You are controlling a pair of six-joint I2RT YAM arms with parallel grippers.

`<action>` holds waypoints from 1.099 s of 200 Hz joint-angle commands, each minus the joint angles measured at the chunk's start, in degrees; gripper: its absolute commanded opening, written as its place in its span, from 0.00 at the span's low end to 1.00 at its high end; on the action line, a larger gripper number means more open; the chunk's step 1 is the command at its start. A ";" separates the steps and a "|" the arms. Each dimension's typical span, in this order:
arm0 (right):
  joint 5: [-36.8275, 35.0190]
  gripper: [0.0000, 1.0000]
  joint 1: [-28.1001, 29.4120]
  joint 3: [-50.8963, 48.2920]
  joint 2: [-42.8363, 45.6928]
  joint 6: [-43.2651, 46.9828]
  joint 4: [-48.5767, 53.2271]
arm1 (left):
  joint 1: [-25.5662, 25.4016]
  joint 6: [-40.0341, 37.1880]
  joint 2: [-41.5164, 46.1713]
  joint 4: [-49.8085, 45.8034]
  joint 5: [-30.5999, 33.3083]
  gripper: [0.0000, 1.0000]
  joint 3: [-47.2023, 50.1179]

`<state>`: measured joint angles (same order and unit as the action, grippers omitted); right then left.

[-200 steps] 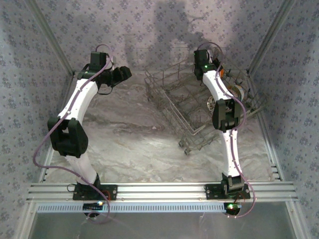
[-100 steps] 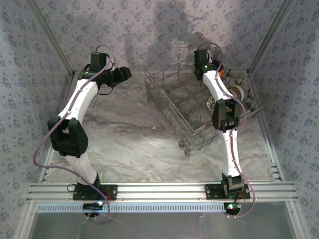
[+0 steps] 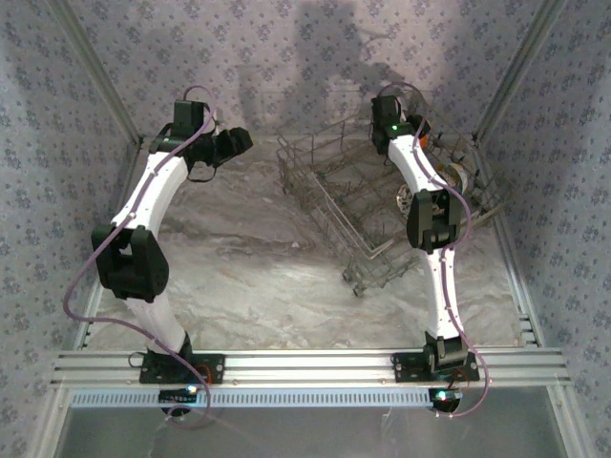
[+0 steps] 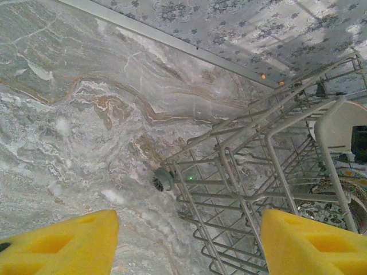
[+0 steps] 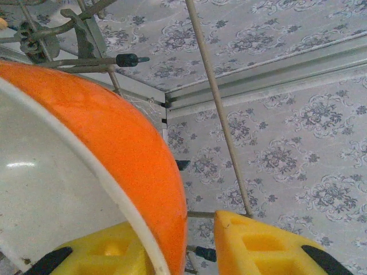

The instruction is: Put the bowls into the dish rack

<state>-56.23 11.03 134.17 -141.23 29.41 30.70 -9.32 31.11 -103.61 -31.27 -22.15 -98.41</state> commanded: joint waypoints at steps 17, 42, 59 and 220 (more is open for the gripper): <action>-0.41 0.36 0.24 0.07 0.80 -0.06 2.29 | 0.21 0.75 1.44 1.47 -1.32 0.67 1.06; 0.21 0.38 0.82 -0.05 1.14 -0.74 3.27 | 0.24 1.02 1.48 1.82 -1.31 0.67 1.52; 0.46 0.38 1.08 -0.22 1.21 -1.27 3.48 | 0.26 1.15 1.57 2.00 -1.31 0.67 1.67; 5.76 0.55 -0.56 1.95 1.66 -6.29 10.09 | -0.07 1.75 1.57 2.00 -1.14 0.67 1.45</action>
<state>-51.96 11.60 134.34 -141.23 24.21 37.32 -9.34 32.60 -103.61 -29.89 -22.57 -96.90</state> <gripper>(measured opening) 0.543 0.666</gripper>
